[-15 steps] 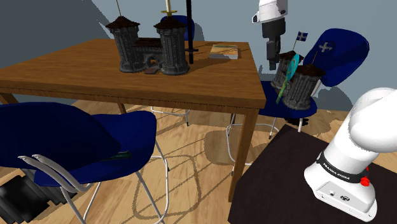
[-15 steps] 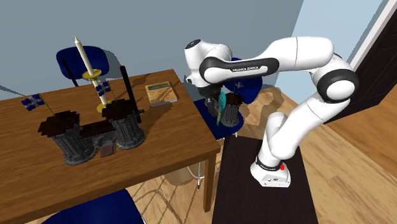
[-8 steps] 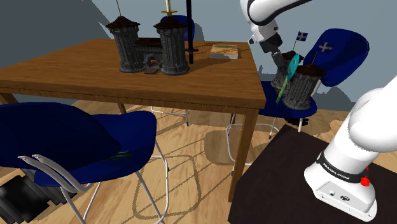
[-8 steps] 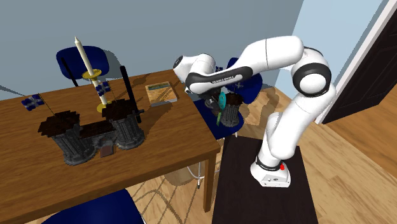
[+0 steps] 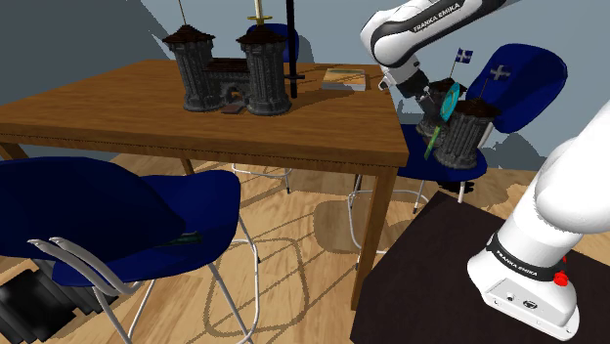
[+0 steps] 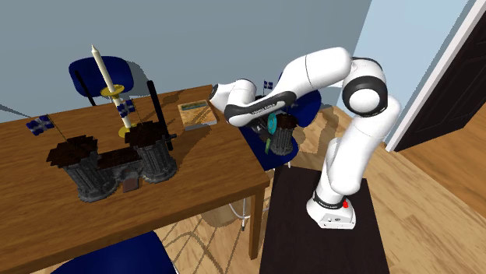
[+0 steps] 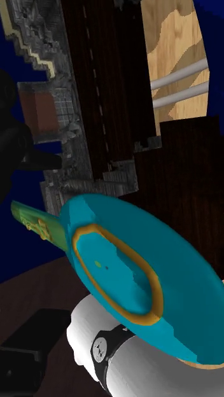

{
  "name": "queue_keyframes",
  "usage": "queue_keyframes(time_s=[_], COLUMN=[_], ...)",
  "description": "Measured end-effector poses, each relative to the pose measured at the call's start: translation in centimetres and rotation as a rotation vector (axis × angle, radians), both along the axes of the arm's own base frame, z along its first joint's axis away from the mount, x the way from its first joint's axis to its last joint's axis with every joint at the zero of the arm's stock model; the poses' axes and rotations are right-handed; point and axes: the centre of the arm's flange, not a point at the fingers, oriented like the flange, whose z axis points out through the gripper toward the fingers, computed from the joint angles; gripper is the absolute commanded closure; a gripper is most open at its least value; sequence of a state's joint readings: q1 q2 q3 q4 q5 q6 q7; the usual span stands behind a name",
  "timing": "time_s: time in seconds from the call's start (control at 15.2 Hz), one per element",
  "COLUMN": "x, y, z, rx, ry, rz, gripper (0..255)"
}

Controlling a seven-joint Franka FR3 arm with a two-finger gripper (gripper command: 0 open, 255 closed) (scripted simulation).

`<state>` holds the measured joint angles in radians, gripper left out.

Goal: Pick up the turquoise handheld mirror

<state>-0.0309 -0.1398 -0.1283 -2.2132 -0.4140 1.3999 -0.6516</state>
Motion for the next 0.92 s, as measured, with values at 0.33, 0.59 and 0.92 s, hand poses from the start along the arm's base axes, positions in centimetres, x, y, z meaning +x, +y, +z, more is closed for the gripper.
queue_keyframes(time_s=[0.33,0.59,0.92], x=[-0.02,-0.03,-0.06], y=[0.08,0.07,0.01], z=[-1.46,-1.48,-1.23], rx=[0.0,-0.001,0.0], ry=[0.0,0.0,0.0], rz=[0.001,0.0,0.001], gripper=[255,255,255])
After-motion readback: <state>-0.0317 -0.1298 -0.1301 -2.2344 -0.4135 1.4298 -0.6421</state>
